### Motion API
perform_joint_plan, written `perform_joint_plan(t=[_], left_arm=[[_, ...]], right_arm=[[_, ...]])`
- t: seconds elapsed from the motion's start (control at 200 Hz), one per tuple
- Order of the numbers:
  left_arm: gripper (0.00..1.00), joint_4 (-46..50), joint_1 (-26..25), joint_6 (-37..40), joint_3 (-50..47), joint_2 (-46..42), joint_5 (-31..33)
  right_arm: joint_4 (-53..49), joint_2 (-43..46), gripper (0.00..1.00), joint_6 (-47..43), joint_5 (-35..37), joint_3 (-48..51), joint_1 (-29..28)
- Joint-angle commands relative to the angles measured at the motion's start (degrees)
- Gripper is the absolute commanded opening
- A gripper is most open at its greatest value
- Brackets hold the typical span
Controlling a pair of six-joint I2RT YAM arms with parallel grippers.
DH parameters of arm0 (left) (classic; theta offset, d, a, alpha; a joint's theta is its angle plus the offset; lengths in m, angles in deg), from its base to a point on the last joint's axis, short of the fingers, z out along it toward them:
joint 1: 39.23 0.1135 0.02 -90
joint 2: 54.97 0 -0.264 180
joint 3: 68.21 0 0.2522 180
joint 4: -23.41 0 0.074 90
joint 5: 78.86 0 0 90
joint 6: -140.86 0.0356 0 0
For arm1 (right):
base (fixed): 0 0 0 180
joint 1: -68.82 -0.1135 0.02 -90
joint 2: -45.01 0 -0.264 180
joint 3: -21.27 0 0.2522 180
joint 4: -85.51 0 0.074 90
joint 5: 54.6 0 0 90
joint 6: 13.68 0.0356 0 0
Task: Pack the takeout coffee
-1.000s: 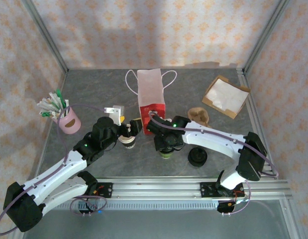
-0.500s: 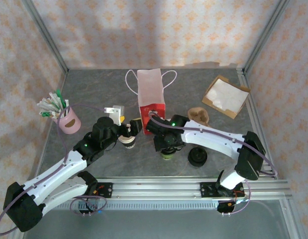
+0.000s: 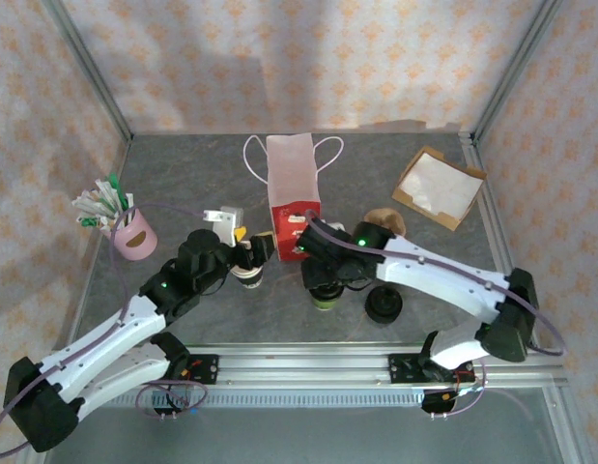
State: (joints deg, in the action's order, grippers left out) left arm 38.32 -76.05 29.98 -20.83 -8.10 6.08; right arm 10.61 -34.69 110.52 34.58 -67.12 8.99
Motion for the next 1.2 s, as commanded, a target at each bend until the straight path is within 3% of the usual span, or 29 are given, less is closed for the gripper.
perform_joint_plan(t=[0.0,0.125,0.25,0.37,0.49,0.641,0.786,1.196], left_arm=[[0.70,5.1,-3.4,4.2,5.1,-2.1,3.1],[0.53,10.7,-8.5,5.7,10.5,-1.3,5.9],[0.35,18.0,-13.7,2.3,15.8,3.7,6.6],[0.30,23.9,-20.0,-1.1,20.5,10.5,7.9],[0.27,27.1,-24.0,-4.2,24.5,18.7,7.7],[0.18,27.7,-24.4,-6.7,27.8,28.1,4.5],[0.16,28.4,-24.3,-7.6,29.5,33.4,5.9],[0.13,27.3,-23.1,-8.8,28.9,37.5,6.5]], right_arm=[[2.1,4.9,0.75,-0.2,2.4,2.6,0.8],[6.7,10.7,0.60,-0.4,-0.4,8.0,4.5],[11.7,15.7,0.41,-1.1,-5.2,13.9,8.5],[16.8,18.8,0.17,-1.0,-10.9,19.4,12.3],[20.6,20.3,0.02,-1.1,-15.9,23.2,15.2],[23.1,20.7,0.00,-1.6,-19.8,25.6,16.6],[24.6,20.5,0.00,-1.8,-22.1,26.9,17.0],[26.1,17.6,0.00,-2.2,-23.5,28.1,17.0]])
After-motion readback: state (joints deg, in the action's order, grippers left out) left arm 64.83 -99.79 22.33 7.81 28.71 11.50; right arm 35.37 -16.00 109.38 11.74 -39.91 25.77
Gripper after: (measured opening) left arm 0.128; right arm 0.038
